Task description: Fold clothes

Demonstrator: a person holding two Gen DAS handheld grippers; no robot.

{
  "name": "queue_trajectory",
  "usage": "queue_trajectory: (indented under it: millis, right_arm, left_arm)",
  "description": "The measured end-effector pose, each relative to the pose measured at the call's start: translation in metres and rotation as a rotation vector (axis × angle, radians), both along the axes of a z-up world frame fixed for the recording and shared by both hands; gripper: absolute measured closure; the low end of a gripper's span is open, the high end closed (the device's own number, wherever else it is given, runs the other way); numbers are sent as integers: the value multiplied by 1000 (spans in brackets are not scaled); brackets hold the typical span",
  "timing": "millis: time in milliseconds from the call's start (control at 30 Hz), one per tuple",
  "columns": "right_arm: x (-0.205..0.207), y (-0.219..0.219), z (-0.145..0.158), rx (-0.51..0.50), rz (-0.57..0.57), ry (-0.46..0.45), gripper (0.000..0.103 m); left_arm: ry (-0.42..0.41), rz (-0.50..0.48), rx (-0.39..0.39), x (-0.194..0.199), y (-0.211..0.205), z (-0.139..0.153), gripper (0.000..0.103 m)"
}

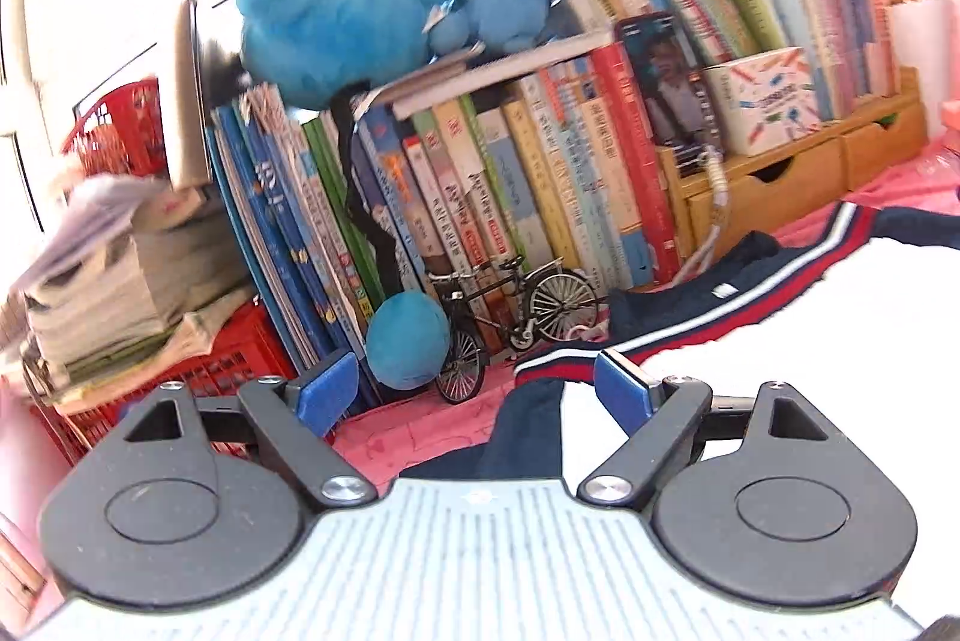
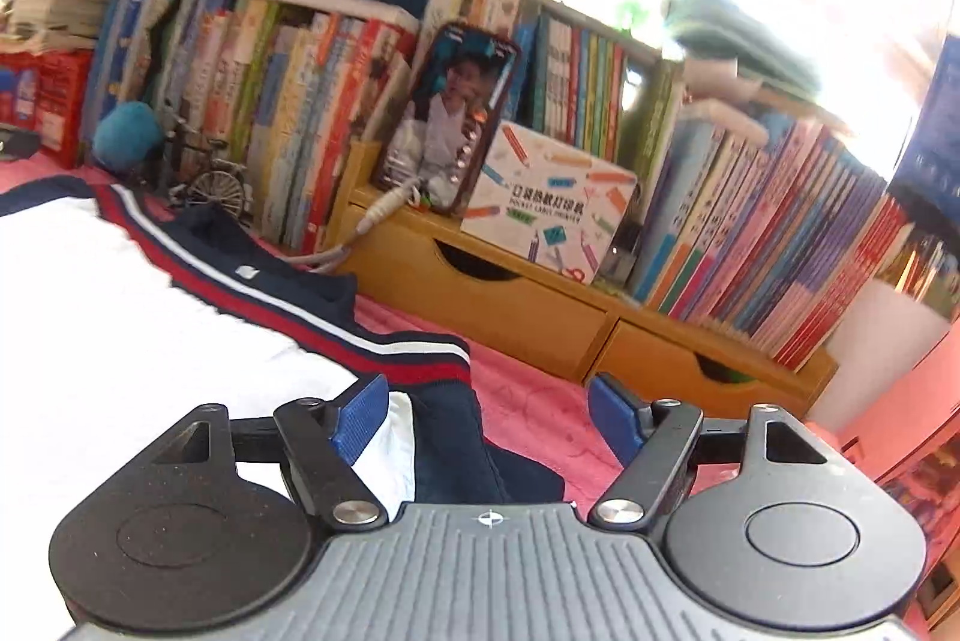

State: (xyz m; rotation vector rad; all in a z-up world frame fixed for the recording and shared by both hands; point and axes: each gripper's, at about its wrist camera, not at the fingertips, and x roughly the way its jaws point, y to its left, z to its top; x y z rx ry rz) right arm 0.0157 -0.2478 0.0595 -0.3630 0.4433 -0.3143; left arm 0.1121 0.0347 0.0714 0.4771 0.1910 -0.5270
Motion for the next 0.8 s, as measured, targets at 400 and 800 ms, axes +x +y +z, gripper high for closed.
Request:
queue_trajectory:
  millis: [400,800]
  right_arm:
    - [-39,148,-40,-134,237,75,35]
    - [-62,46,-77,-217,-119,171,36]
  left_arm:
    - [118,26,139,-81,-59,-63,17]
    - [112,335,187,-21,11,-63,13]
